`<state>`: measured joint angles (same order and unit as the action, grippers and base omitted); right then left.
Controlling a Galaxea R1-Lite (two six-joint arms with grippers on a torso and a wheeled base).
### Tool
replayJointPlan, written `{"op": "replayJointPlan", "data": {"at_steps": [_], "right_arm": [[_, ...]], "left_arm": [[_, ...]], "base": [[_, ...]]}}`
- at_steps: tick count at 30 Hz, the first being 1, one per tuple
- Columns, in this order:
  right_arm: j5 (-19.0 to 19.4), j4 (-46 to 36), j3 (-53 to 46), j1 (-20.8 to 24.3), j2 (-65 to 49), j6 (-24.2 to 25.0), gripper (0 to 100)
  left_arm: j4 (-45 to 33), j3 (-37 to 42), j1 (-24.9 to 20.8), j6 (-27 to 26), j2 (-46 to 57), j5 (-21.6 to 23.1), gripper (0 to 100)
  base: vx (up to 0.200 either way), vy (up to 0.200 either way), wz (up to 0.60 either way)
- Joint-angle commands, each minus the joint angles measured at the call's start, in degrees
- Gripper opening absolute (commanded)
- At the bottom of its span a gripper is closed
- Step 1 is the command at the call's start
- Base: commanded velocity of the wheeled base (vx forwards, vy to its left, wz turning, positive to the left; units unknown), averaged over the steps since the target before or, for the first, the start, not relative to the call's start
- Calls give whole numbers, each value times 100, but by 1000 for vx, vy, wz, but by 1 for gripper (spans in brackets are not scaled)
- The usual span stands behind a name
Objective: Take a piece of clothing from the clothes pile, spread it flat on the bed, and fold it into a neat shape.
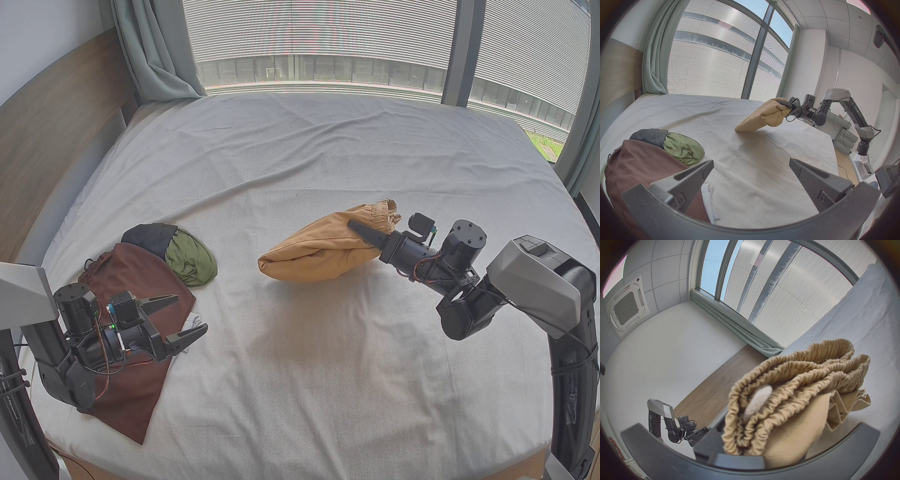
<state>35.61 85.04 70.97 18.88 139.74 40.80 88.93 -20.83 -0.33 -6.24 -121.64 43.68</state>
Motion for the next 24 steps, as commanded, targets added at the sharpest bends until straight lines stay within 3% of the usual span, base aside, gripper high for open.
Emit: {"op": "replayJointPlan", "data": {"at_steps": [1,15,17,24], "right_arm": [[7,-181,444,-60,1,-2,0],[34,-1104,2078,-262,528,24,0],[157,-1104,2263,-306,704,200,0],[201,-1060,2210,-324,1178,393,0]], "left_arm": [[1,0,-2,0,0,0,100],[1,27,-2,-9,0,0,100],[1,27,7,-9,-9,0,100],[1,27,15,-9,0,35,100]], "base": [[0,0,0],[0,0,0],[0,0,0],[0,0,0]]}}
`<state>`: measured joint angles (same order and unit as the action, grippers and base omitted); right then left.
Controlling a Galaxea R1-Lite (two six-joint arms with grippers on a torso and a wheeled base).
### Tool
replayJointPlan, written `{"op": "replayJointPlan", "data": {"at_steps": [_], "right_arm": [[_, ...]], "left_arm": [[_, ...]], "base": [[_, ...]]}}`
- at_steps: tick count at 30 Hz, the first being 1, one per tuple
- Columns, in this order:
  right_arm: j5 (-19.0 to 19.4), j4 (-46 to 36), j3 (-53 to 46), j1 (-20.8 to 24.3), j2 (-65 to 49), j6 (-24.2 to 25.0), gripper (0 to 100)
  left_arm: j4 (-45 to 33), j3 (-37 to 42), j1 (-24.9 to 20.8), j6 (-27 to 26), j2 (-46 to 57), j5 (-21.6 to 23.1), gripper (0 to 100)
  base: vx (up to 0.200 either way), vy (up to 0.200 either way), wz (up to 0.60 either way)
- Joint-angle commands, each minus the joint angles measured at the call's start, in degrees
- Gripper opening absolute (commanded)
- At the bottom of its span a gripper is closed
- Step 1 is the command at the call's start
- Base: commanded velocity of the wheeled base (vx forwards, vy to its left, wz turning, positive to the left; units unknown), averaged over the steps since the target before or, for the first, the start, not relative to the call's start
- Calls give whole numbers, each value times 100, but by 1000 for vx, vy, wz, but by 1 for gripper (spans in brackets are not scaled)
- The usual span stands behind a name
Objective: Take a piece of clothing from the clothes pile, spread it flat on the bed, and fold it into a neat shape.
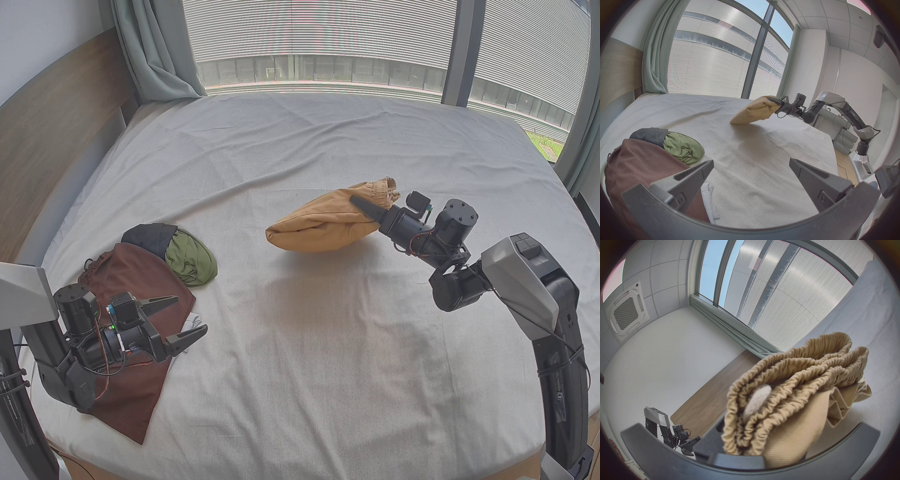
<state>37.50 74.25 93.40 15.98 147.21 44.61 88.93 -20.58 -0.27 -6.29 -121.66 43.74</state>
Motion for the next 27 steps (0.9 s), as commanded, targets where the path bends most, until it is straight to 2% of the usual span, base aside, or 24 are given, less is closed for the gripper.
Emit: {"op": "replayJointPlan", "data": {"at_steps": [1,13,27], "right_arm": [[12,37,-147,-34,466,-4,0],[12,784,-1905,-25,431,-215,0],[12,1188,-2037,28,862,-233,0]], "left_arm": [[1,1,9,5,11,29,100],[1,1,9,5,46,38,100],[1,-8,9,-4,46,38,100]], "base": [[0,0,0],[0,0,0],[0,0,0]]}}
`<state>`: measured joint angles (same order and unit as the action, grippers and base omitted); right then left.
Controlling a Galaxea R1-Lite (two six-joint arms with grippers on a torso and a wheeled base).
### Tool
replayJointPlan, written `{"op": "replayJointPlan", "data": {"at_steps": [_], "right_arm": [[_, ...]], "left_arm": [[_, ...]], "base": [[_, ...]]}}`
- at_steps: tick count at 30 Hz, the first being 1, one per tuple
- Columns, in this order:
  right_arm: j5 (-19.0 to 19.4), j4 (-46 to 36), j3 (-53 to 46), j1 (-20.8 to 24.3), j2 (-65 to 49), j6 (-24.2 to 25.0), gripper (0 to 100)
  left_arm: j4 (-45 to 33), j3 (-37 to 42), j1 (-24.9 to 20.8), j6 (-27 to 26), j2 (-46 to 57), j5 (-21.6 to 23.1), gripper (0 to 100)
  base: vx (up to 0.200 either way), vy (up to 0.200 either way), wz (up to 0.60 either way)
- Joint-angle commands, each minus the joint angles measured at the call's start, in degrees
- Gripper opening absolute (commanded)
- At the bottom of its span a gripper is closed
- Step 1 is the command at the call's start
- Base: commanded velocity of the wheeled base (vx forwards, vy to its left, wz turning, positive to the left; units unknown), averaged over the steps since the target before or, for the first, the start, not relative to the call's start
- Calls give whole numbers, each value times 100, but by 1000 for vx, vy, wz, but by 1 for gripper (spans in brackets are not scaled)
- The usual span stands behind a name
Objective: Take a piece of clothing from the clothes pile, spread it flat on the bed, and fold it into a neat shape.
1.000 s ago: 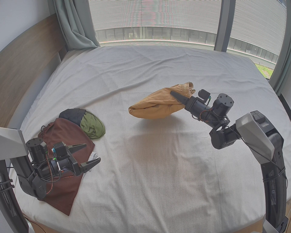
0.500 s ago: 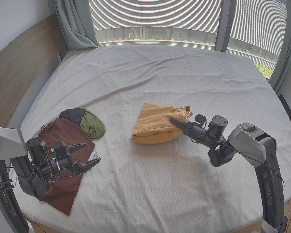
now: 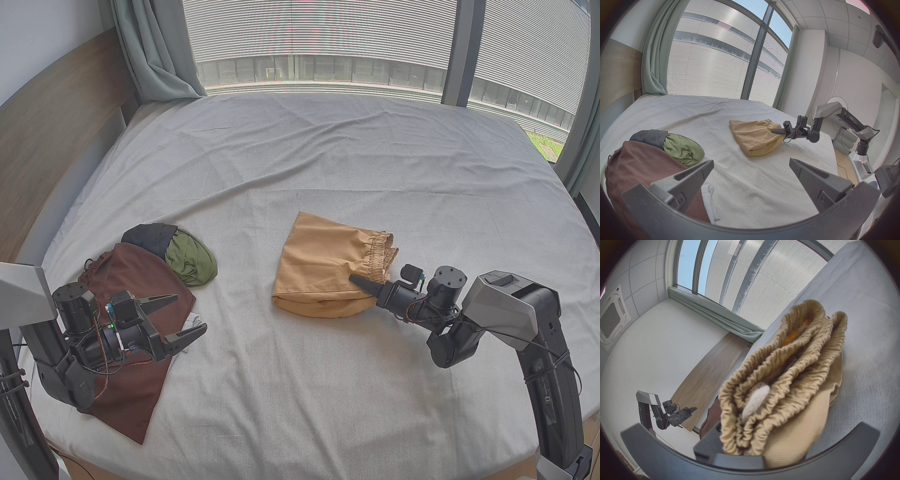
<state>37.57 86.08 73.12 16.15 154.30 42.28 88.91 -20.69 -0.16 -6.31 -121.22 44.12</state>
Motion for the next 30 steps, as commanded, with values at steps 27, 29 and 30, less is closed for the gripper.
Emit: {"op": "replayJointPlan", "data": {"at_steps": [27,29,30], "right_arm": [[13,225,-2293,55,-655,-818,100],[57,225,-2821,169,-936,-1028,100],[57,225,-2821,169,-936,-1028,100]], "left_arm": [[4,-58,-2,16,108,0,100],[4,-58,-2,16,108,0,100],[4,-58,-2,16,108,0,100]], "base": [[0,0,0],[0,0,0],[0,0,0]]}}
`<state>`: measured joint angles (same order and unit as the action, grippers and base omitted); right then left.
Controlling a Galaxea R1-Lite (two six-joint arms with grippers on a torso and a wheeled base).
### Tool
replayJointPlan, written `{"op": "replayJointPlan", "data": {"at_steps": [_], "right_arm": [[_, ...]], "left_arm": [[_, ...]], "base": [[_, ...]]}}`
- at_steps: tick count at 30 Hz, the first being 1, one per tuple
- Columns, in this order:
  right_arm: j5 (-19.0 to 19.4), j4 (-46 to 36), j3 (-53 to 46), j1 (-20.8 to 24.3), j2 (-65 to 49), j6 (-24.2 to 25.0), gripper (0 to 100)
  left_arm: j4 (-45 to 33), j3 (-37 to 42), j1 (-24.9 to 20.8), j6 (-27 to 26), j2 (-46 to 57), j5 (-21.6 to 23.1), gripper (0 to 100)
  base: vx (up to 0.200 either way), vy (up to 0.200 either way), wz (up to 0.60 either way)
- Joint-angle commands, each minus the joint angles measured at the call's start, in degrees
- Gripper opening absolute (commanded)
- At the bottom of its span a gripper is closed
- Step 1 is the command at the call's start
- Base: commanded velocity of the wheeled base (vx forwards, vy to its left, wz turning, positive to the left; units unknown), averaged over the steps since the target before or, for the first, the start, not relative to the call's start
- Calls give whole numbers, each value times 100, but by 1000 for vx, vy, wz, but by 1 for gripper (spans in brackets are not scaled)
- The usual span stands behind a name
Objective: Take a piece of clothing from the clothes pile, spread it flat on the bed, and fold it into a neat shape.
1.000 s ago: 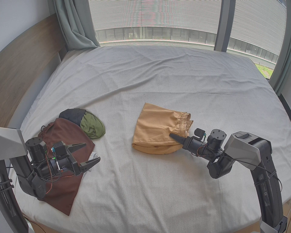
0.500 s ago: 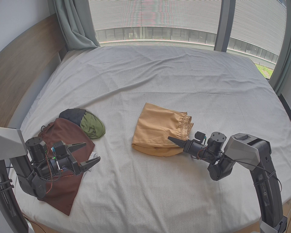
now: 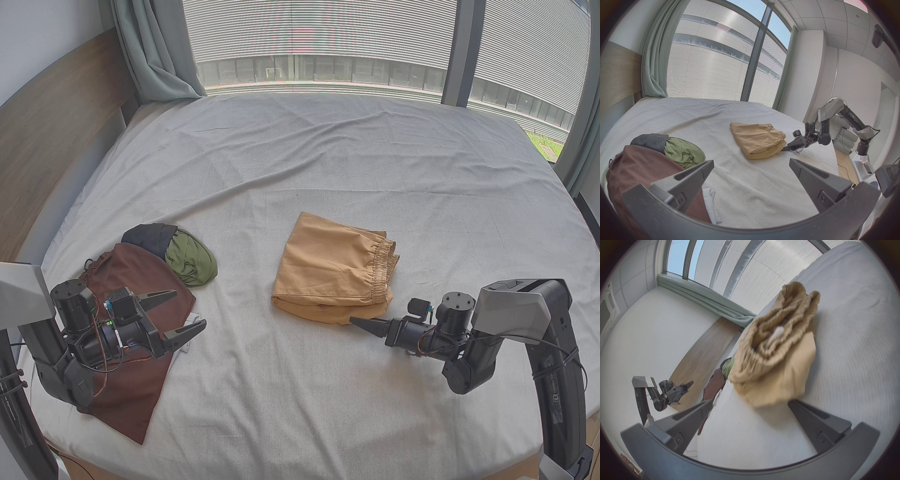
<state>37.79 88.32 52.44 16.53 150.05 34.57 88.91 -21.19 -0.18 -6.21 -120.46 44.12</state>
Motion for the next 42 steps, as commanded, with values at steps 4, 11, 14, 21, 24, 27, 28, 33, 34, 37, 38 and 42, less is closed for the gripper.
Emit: {"op": "replayJointPlan", "data": {"at_steps": [4,11,14,21,24,27,28,33,34,37,38,42], "right_arm": [[44,1,-1333,404,-1084,-302,100],[53,-8,-1491,685,-1708,-267,100],[53,-17,-1377,799,-2024,-214,100],[53,-43,-744,746,-2156,50,100],[44,-52,-516,720,-2112,146,100],[44,-78,-41,579,-1813,340,100],[44,-69,73,544,-1708,357,100],[44,-78,556,298,-1127,366,100],[44,-78,635,263,-1022,366,100],[44,-78,794,184,-714,366,100],[44,-78,794,184,-714,366,100],[44,-69,917,105,-380,366,100]], "left_arm": [[4,-8,1,5,31,0,100],[4,1,-17,-21,13,0,100],[4,18,-43,-47,22,0,100],[4,36,-78,-56,13,-8,100],[4,36,-78,-56,13,-8,100],[4,36,-78,-56,5,-8,100],[4,36,-78,-56,5,-8,100],[4,36,-70,-56,13,0,100],[4,36,-78,-56,13,-8,100],[4,36,-78,-56,-4,-8,100],[4,36,-78,-56,-4,-8,100],[4,36,-70,-56,-13,0,100]], "base": [[0,0,0],[0,0,0],[0,0,0],[0,0,0],[0,0,0],[0,0,0],[0,0,0],[0,0,0],[0,0,0],[0,0,0],[0,0,0],[0,0,0]]}}
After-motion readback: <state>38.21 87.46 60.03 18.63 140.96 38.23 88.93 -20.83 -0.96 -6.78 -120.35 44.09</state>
